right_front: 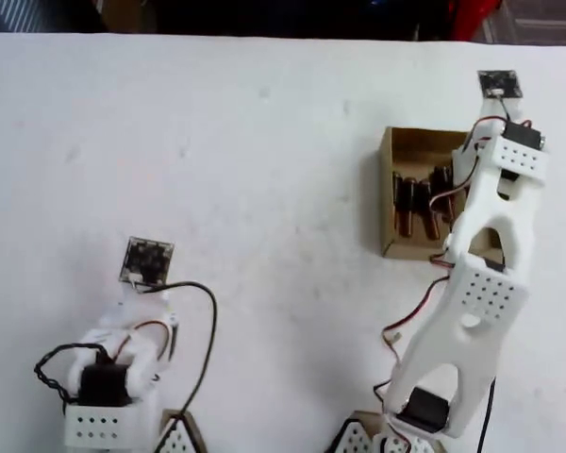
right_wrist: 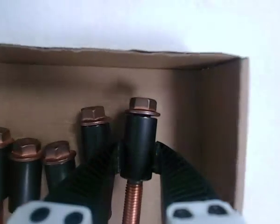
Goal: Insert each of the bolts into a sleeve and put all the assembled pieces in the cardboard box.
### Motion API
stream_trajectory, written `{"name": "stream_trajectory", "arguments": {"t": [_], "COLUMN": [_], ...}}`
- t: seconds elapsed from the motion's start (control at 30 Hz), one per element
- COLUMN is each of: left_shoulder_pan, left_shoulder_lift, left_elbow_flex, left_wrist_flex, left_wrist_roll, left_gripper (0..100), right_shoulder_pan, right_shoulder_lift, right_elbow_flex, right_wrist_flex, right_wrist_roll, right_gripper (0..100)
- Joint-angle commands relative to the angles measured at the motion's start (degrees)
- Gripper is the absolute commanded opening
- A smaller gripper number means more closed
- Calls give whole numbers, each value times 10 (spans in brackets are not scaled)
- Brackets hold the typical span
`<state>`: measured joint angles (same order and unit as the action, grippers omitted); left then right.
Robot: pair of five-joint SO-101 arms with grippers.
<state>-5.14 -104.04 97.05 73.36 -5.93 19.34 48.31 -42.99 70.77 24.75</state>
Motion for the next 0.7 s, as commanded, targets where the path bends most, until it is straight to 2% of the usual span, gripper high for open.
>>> {"name": "stream_trajectory", "arguments": {"t": [0.0, 0.3, 0.5, 0.67], "left_shoulder_pan": [-4, -4, -4, -4], "left_shoulder_lift": [-5, -5, -5, -5], "left_elbow_flex": [-1, -1, -1, -1], "left_wrist_flex": [4, 4, 4, 4], "left_wrist_roll": [-3, -3, -2, -2], "left_gripper": [23, 23, 23, 23], "right_shoulder_pan": [3, -11, -25, -25], "right_shoulder_lift": [27, 129, 146, 145], "right_elbow_flex": [-100, -223, -282, -371], "right_wrist_flex": [28, 94, 155, 210], "right_wrist_roll": [25, 91, 97, 95], "right_gripper": [18, 23, 139, 87]}}
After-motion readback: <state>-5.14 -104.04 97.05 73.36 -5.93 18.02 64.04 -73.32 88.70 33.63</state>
